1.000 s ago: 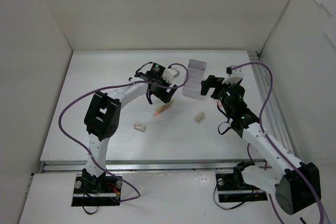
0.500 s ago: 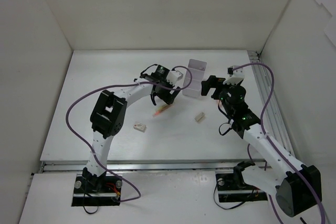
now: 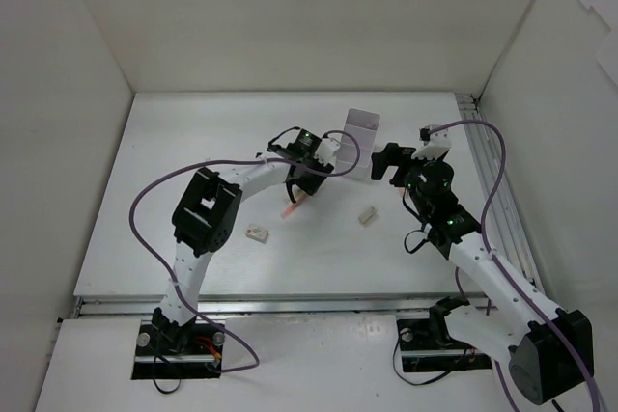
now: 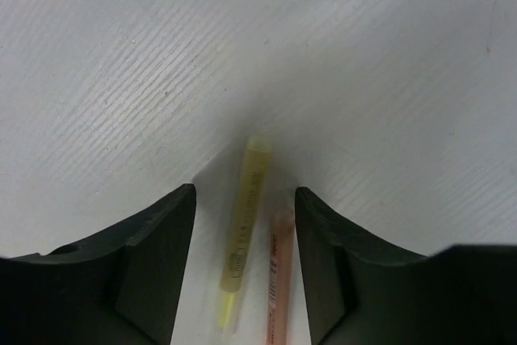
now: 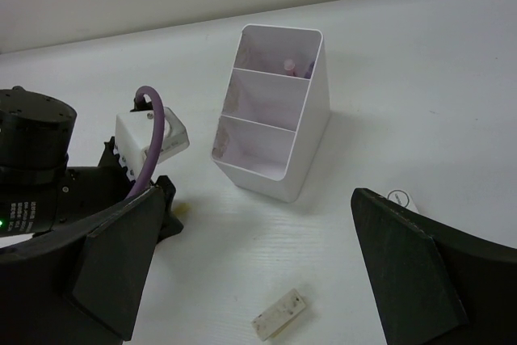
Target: Sort the stationery into containers
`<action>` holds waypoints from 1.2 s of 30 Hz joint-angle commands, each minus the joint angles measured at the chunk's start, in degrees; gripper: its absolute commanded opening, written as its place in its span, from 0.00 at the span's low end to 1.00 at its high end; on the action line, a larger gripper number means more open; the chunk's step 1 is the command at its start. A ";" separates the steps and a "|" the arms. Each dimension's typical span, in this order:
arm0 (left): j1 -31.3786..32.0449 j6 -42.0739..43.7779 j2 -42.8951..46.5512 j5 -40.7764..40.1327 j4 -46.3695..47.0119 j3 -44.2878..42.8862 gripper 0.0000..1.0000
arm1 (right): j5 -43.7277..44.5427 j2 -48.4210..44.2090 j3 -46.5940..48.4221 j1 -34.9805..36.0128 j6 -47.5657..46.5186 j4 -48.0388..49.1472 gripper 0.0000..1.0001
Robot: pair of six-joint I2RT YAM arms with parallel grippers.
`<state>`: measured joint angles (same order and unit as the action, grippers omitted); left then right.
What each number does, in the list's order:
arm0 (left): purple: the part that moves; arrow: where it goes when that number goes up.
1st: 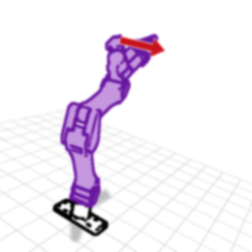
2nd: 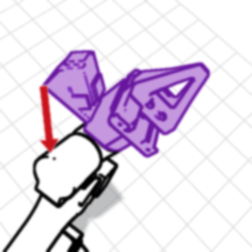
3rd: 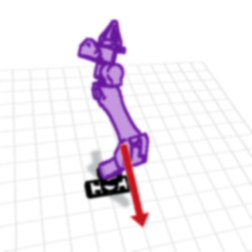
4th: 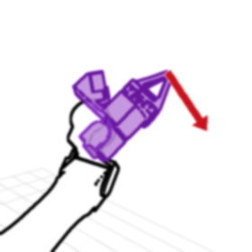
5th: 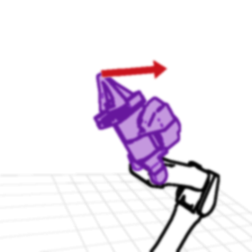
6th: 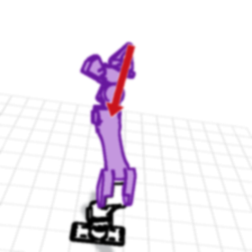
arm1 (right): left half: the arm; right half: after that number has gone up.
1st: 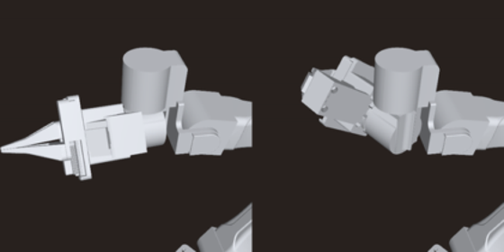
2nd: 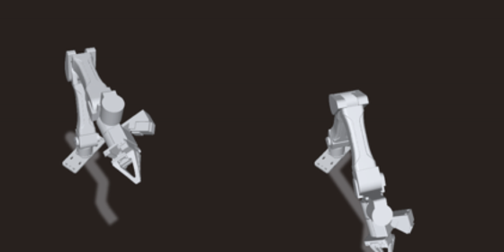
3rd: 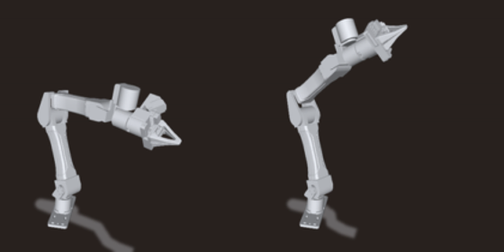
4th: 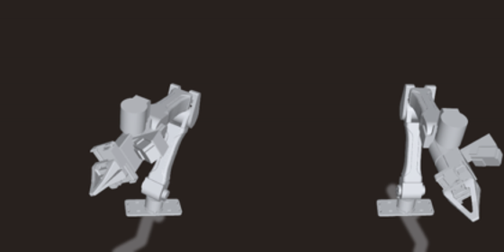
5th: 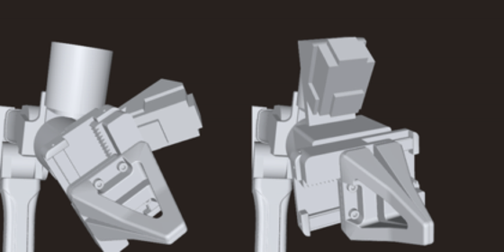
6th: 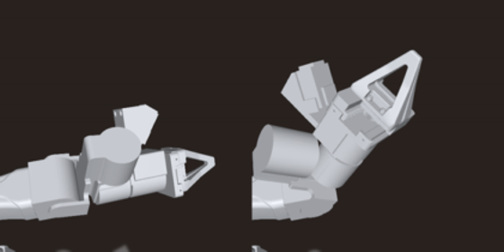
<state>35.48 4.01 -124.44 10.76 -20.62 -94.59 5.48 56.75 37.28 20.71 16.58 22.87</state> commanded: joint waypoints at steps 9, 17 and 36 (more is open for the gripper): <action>2.84 -1.46 -0.19 -7.16 1.37 -1.30 0.06 | 0.06 -1.82 -0.01 0.21 0.74 2.97 0.98; 2.23 -1.81 1.83 -9.36 3.48 -1.21 0.00 | -0.46 -1.91 0.08 0.12 0.82 3.05 0.98; -8.77 -13.77 25.74 0.58 19.83 15.28 0.00 | -2.76 6.26 8.07 8.99 12.85 -40.96 0.98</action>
<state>26.06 -7.55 -106.26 10.15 -7.88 -80.79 -2.28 62.26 42.17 28.42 23.42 -8.60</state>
